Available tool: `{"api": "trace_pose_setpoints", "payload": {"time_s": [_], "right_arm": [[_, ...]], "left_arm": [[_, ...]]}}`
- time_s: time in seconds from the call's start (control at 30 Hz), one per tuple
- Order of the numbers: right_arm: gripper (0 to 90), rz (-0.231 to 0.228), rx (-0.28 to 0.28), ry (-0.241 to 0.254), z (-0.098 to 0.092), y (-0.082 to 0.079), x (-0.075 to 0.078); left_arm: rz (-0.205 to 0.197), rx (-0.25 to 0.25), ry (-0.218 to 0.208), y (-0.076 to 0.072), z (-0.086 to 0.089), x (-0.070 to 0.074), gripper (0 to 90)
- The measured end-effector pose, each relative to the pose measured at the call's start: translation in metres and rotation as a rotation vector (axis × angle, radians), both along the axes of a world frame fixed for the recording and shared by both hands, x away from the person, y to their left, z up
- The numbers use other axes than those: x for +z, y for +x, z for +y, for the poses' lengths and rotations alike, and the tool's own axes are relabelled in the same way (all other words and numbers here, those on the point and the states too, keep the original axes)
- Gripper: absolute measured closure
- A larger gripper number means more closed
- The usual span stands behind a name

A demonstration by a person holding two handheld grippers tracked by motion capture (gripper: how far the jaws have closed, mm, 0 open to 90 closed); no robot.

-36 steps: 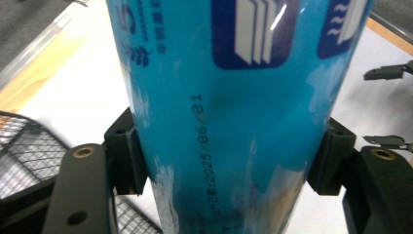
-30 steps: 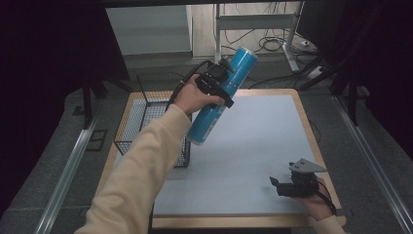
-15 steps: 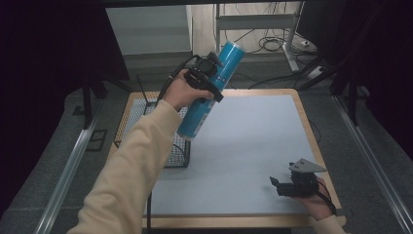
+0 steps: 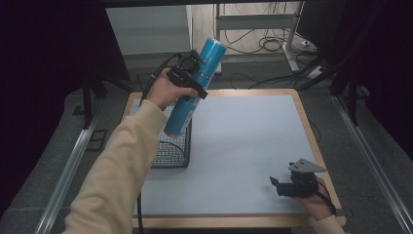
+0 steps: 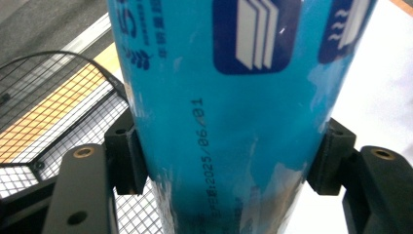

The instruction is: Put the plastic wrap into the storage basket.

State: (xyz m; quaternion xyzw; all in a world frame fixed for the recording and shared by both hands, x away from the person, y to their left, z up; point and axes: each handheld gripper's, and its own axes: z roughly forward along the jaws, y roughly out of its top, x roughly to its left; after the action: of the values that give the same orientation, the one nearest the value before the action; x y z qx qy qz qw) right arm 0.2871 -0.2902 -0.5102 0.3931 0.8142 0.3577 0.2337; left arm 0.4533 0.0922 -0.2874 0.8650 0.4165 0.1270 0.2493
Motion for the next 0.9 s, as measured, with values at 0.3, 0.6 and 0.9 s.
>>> {"api": "trace_pose_setpoints", "payload": {"time_s": [0.3,0.6,0.9], "right_arm": [[10.3,-0.001,-0.003,-0.004,-0.001,0.000,0.000],[10.3,0.001,-0.007,-0.001,-0.001,0.000,-0.001],[10.3,0.001,-0.006,-0.004,-0.001,0.001,-0.001]], "left_arm": [[0.004,0.041,0.015,0.004,0.019,-0.010,31.9],[0.031,0.084,0.030,0.011,0.038,-0.026,32.0],[0.064,0.125,0.049,0.018,0.052,-0.048,32.0]]}}
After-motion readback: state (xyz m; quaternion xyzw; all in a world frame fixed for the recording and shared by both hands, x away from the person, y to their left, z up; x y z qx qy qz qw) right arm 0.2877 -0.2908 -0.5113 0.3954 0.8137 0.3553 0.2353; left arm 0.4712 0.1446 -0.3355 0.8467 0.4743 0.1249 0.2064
